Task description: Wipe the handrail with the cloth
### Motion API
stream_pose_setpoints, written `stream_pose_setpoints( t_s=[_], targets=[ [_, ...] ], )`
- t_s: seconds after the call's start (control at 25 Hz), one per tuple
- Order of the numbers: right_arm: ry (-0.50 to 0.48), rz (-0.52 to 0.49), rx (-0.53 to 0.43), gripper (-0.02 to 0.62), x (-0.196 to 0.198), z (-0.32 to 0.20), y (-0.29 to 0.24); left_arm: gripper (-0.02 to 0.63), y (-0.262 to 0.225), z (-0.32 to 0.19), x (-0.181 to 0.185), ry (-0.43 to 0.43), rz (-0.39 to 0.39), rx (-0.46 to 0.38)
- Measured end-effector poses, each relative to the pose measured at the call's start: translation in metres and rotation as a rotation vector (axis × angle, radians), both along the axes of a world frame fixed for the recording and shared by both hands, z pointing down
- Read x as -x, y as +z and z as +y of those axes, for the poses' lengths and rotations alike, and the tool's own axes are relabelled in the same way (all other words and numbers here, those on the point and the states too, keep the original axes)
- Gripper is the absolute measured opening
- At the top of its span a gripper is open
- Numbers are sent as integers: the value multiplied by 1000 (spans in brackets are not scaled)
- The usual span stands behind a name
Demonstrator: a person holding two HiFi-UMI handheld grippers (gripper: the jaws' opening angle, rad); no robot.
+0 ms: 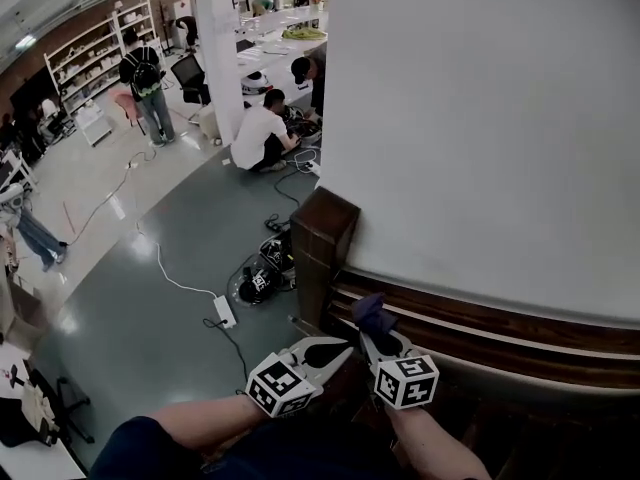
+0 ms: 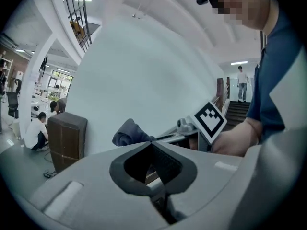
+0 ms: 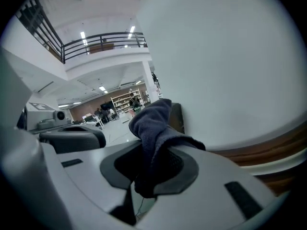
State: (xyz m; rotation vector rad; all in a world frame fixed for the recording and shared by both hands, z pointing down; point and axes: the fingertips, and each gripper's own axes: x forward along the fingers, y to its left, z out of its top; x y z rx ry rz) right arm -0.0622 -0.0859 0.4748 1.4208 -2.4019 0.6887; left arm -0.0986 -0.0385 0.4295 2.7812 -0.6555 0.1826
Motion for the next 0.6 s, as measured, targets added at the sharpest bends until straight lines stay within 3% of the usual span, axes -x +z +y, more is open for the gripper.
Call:
stream_pose_setpoints(
  t_s=[0.2,0.6],
  targets=[
    [-16,-30,-78,80,5,32,-33,-2,-33,22,5,31,65,4],
    [-25,-6,-178,79,-8,76,-67,-2,-62,49,-13,106,101,-42]
  ],
)
